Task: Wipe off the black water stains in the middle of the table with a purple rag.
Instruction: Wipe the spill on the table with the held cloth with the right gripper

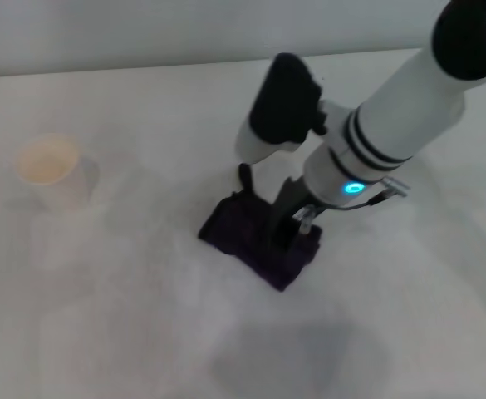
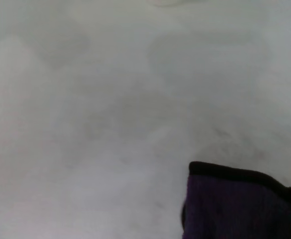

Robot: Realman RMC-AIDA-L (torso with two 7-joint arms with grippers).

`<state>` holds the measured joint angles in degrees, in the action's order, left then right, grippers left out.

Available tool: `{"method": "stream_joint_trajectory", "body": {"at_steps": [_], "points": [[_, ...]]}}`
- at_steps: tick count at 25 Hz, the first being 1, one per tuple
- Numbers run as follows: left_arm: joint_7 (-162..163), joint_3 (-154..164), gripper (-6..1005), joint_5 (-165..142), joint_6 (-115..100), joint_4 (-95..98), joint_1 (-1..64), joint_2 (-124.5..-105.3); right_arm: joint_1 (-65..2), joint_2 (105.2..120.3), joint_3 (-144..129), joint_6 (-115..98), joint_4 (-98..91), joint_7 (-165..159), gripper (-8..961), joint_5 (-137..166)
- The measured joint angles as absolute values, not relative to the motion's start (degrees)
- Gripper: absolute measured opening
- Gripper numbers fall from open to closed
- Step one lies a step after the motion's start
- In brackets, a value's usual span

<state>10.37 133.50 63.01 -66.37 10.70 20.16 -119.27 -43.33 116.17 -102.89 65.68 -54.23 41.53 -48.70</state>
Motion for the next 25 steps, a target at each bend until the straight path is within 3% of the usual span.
{"method": "stream_joint_trajectory", "body": {"at_steps": [13,25], "points": [[10.37,133.51,892,62.92,-66.36,10.7,20.62,-119.18,-45.98,116.2,-116.72,49.48,-53.47,41.72,50,-56.16],[10.37,133.47,892,62.93,-66.27,10.28,20.94,-119.17,-46.76,115.69,-108.82,46.88,-48.22,41.45,51,-48.67]]}}
